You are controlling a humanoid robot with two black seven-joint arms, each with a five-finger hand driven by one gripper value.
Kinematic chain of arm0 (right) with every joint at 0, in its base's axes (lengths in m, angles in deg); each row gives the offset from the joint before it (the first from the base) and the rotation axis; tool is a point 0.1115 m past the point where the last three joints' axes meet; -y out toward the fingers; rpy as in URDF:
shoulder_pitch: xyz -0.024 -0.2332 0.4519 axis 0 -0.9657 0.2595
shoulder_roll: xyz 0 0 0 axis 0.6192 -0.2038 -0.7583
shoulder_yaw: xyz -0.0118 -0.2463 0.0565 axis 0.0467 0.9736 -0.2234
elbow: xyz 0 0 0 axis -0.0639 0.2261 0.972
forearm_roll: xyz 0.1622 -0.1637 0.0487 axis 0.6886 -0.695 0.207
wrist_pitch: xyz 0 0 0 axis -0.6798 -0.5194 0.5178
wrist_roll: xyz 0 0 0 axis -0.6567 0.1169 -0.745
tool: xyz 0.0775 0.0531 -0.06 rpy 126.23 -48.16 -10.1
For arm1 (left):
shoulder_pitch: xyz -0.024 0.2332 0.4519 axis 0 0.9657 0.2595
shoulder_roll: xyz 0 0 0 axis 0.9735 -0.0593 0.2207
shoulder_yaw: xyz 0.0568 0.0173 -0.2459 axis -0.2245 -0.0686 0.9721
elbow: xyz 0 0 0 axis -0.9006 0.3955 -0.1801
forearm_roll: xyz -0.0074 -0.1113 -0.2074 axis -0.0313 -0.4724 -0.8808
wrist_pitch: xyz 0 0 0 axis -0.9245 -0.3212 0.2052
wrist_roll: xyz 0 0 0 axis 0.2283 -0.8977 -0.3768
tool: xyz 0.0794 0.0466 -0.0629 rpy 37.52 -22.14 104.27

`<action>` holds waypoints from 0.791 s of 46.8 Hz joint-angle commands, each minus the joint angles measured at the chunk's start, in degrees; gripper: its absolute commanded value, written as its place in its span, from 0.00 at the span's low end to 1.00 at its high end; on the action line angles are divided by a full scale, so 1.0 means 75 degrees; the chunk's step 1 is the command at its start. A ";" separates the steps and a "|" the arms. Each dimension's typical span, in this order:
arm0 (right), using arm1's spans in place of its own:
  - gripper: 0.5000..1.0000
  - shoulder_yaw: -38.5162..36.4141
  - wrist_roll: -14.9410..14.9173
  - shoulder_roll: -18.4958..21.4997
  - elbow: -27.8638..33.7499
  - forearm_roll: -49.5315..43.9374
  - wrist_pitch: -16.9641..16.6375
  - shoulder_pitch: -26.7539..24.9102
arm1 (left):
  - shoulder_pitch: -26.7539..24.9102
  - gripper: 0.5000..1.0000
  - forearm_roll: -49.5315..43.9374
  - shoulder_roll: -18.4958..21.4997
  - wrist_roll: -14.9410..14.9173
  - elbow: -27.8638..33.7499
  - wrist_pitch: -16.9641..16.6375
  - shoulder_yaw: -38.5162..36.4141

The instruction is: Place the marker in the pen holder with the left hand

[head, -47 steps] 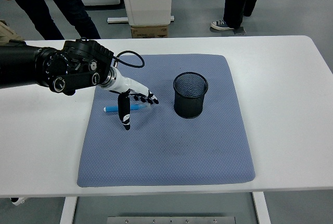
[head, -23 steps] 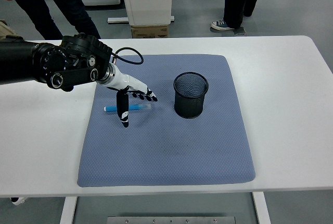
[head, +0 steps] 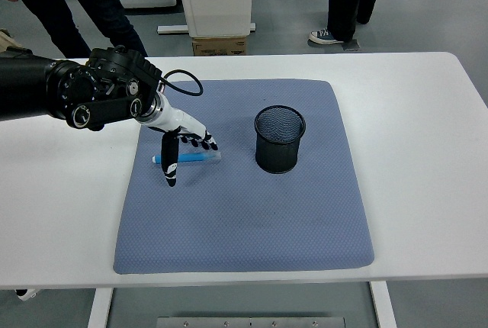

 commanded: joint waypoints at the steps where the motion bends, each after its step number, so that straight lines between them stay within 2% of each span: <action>1: 1.00 0.0000 0.0000 0.0000 0.0000 0.0000 0.0000 -0.0009 | 0.0005 1.00 0.0011 -0.0002 -0.0002 0.0006 0.0000 -0.0030; 9: 1.00 0.0000 0.0000 0.0000 0.0000 0.0000 0.0000 0.0002 | 0.0016 1.00 0.0011 -0.0037 -0.0002 0.0006 -0.0023 -0.0030; 21: 1.00 0.0000 0.0000 0.0000 0.0000 0.0000 0.0000 -0.0009 | 0.0052 0.81 -0.0001 -0.0048 -0.0002 0.0006 -0.0035 -0.0030; 29: 1.00 0.0000 0.0000 0.0000 0.0000 0.0000 0.0000 0.0002 | 0.0063 0.64 -0.0001 -0.0048 -0.0002 0.0006 -0.0047 -0.0030; 37: 1.00 0.0000 0.0000 0.0000 0.0000 0.0000 0.0000 -0.0009 | 0.0075 0.55 -0.0001 -0.0048 -0.0002 0.0006 -0.0058 -0.0030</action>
